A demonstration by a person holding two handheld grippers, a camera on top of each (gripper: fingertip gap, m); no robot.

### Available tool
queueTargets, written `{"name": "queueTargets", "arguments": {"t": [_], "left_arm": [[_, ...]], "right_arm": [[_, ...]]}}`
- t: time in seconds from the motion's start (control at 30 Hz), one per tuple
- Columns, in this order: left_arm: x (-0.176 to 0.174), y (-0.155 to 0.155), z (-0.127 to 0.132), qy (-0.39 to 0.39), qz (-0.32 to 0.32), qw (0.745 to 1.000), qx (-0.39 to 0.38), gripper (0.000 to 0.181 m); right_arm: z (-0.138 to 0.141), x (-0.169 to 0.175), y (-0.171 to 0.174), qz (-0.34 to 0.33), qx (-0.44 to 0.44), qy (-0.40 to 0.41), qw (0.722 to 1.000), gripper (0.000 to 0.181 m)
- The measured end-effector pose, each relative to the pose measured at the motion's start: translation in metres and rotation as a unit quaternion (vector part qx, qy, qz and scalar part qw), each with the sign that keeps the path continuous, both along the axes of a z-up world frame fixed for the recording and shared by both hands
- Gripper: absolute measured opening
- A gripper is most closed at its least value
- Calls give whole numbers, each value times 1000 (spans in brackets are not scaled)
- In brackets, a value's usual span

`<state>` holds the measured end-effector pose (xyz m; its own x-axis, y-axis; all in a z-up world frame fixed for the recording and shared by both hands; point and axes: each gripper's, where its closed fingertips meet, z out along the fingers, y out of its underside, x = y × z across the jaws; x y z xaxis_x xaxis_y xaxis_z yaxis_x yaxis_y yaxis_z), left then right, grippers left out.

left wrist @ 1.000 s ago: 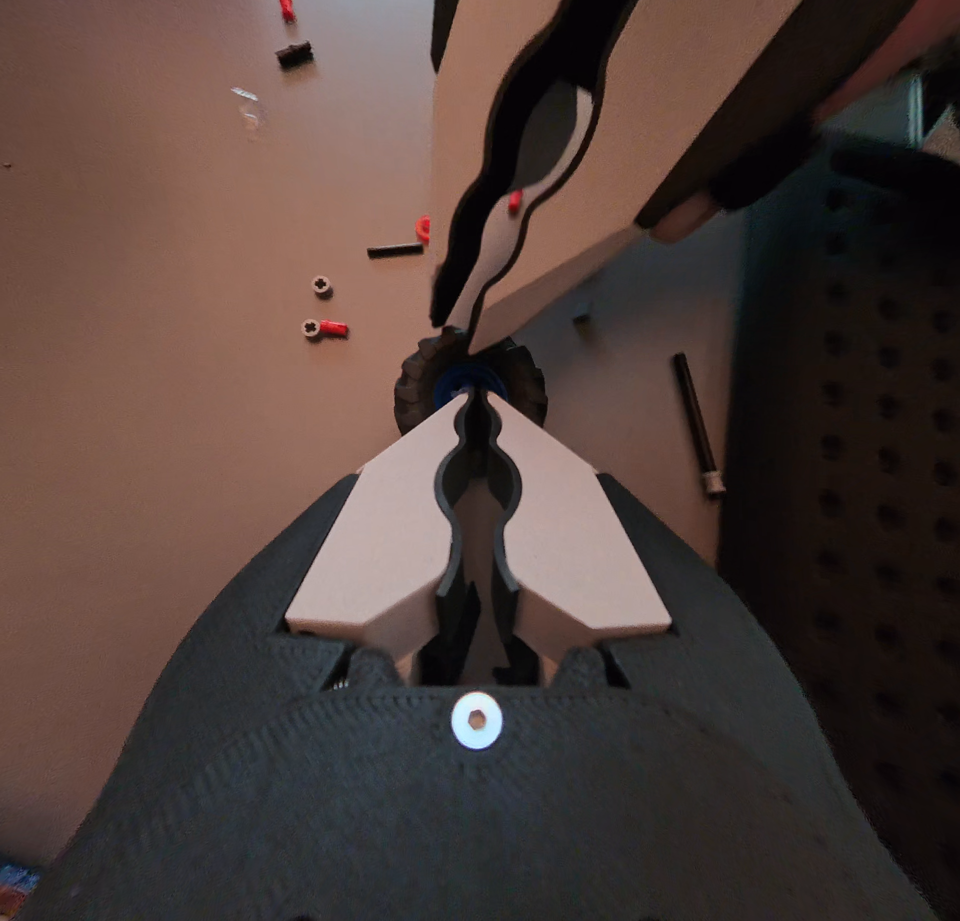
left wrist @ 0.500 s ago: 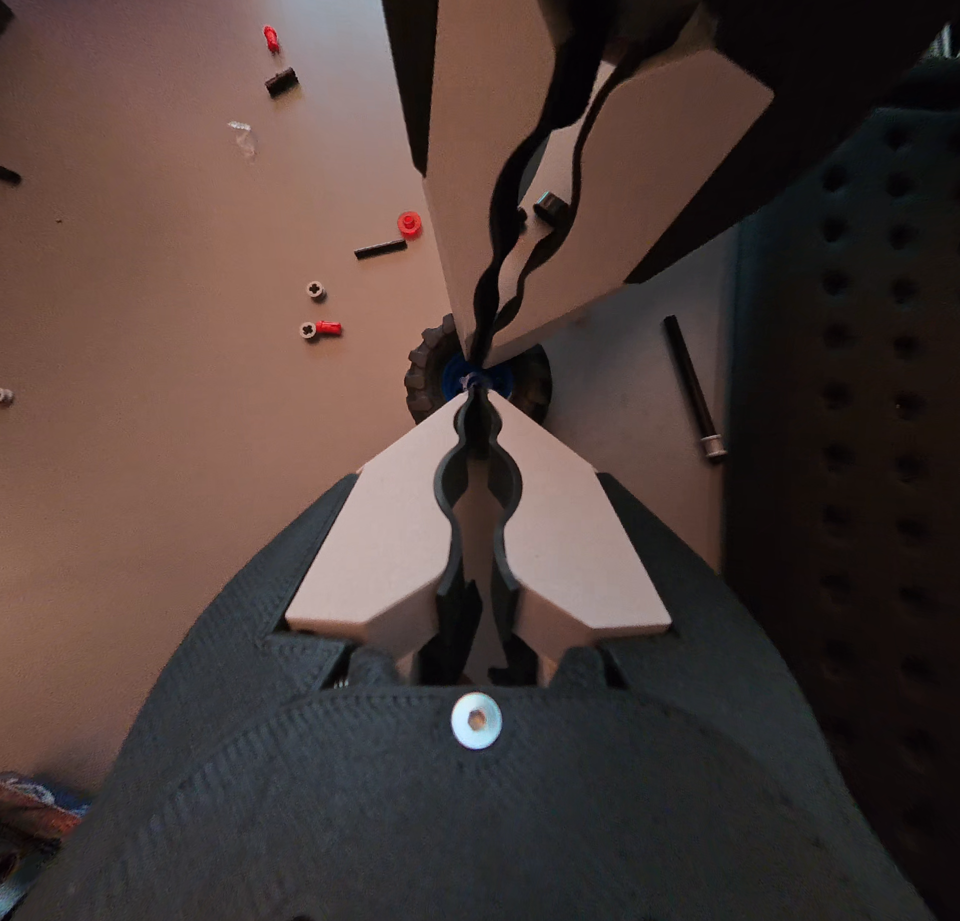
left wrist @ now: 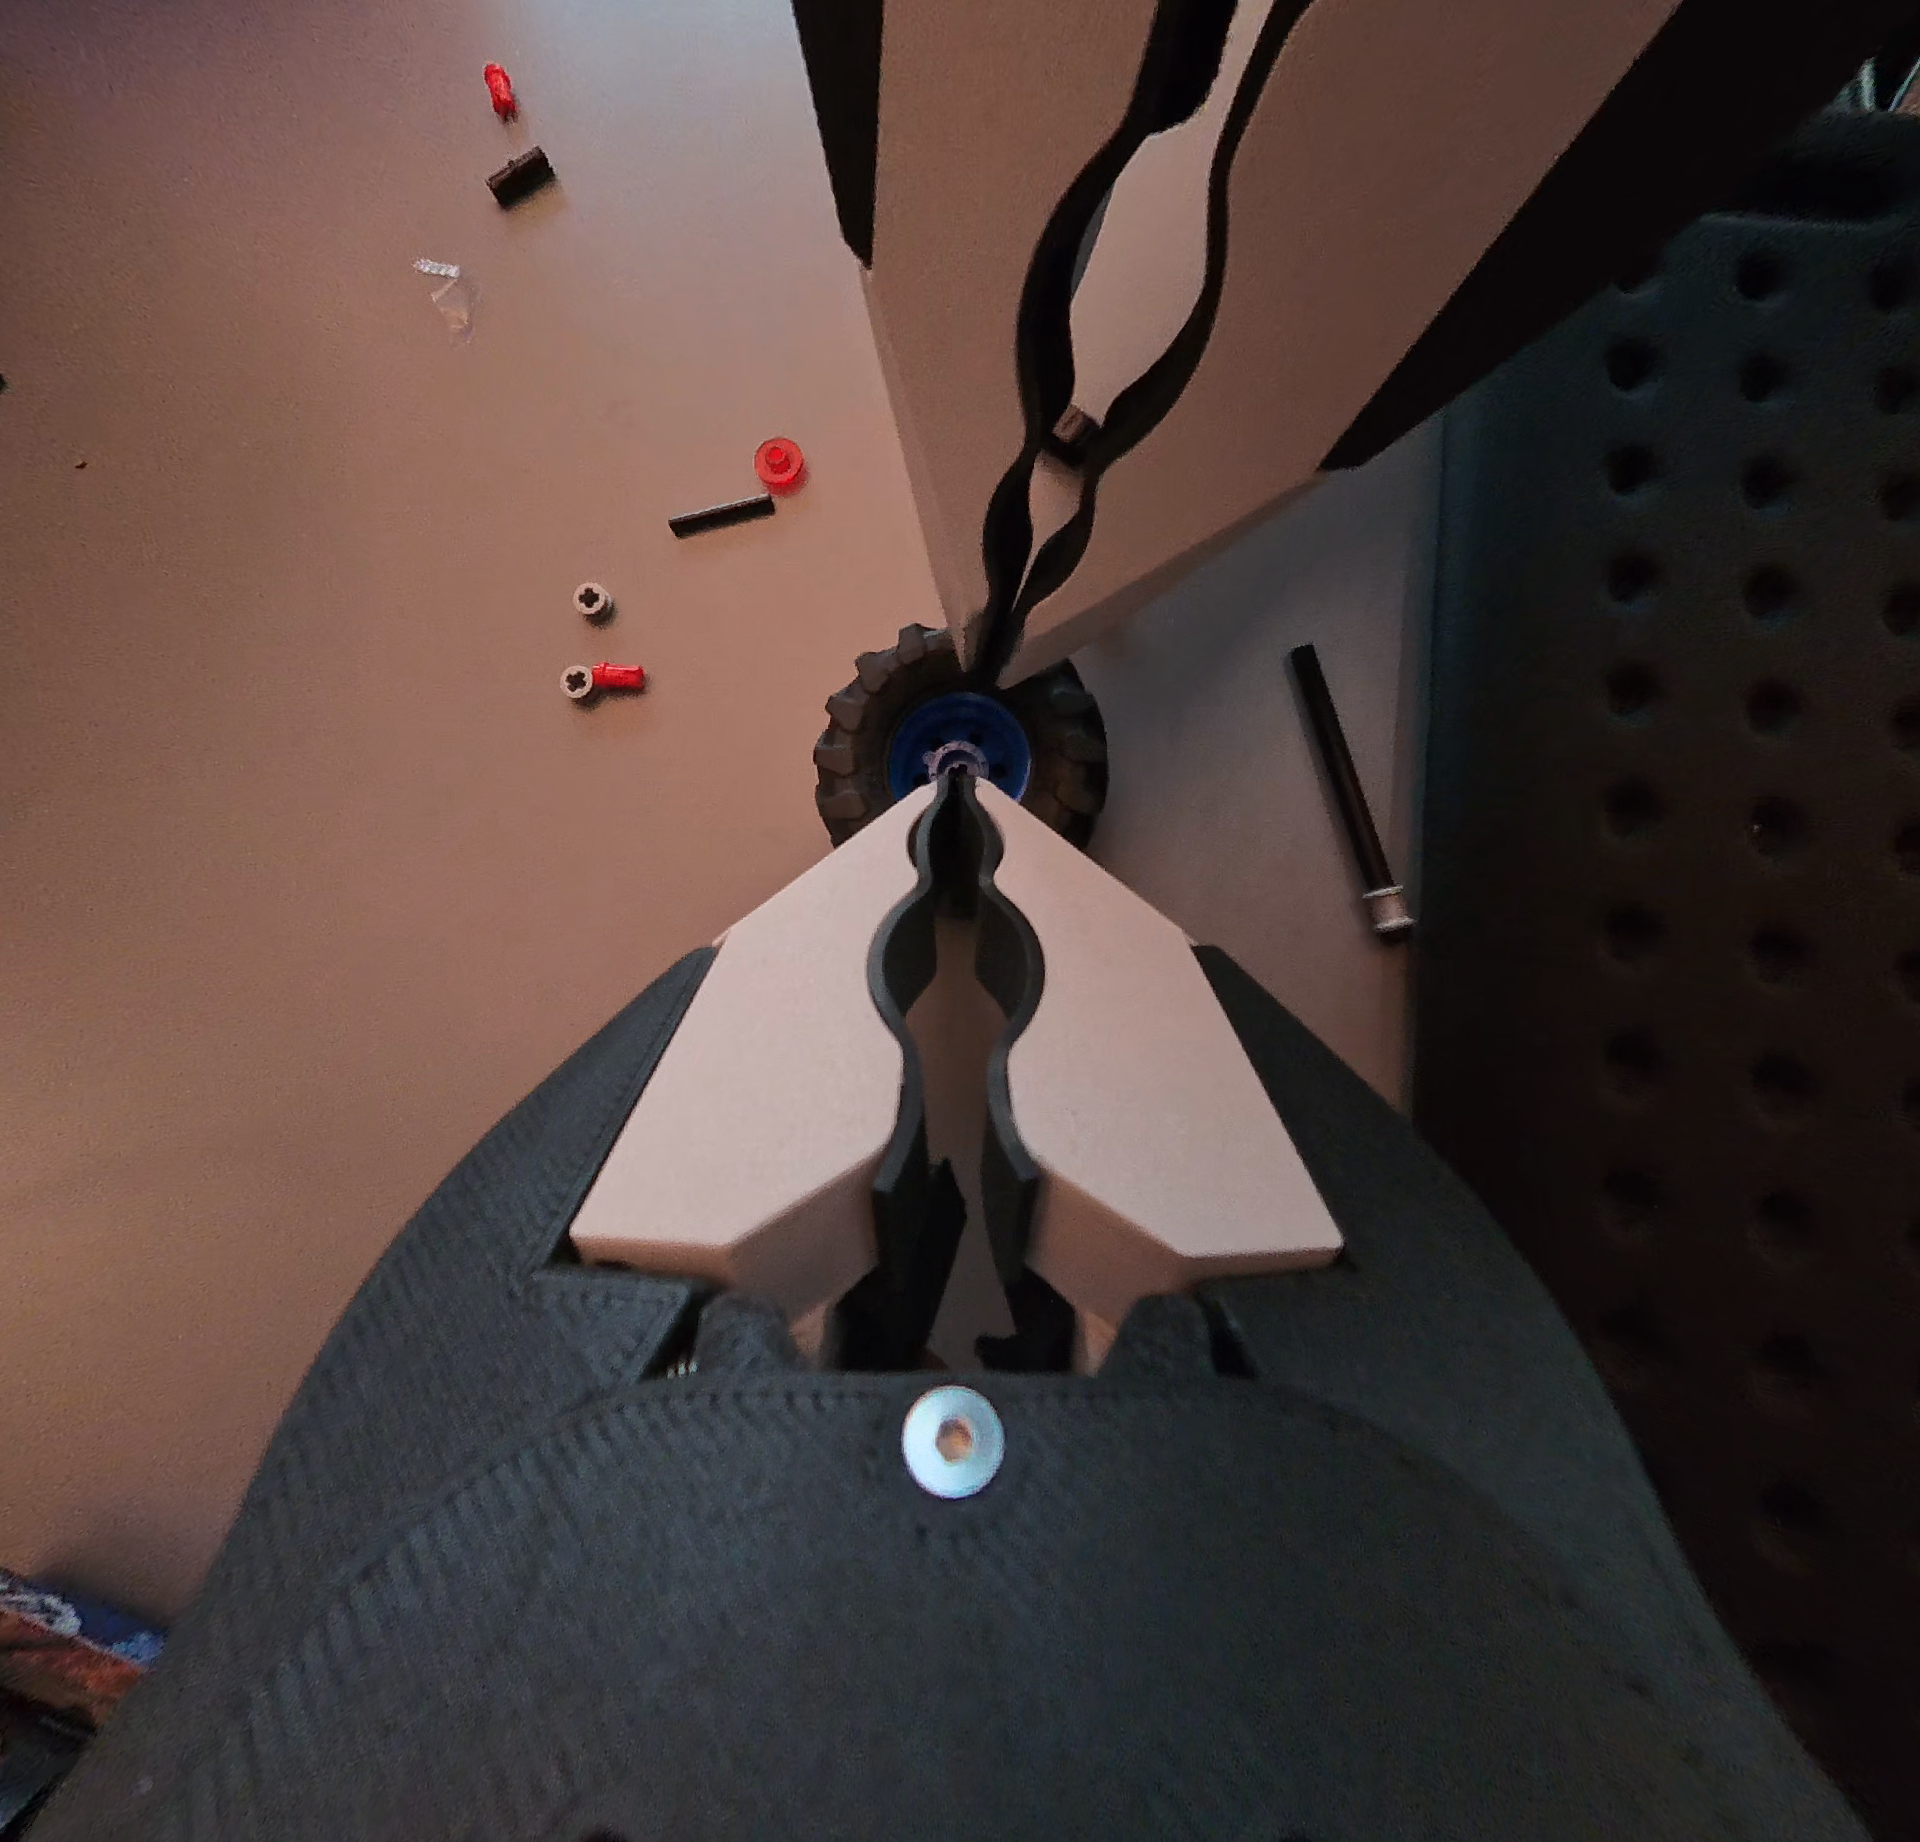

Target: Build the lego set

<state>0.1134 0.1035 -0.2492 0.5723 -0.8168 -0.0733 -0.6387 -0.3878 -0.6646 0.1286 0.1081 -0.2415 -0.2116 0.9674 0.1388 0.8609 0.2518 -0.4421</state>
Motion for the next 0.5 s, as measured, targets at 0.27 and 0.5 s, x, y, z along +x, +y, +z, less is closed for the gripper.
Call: {"name": "queueTargets", "arguments": {"t": [0.27,0.5], "left_arm": [[5,0,0,10,1,1000,0,0],[7,0,-1,1,4,1000,7,0]], "right_arm": [[-4,6,2,5,4,-23,1000,0],[-7,6,2,13,10,-29,999,0]]}}
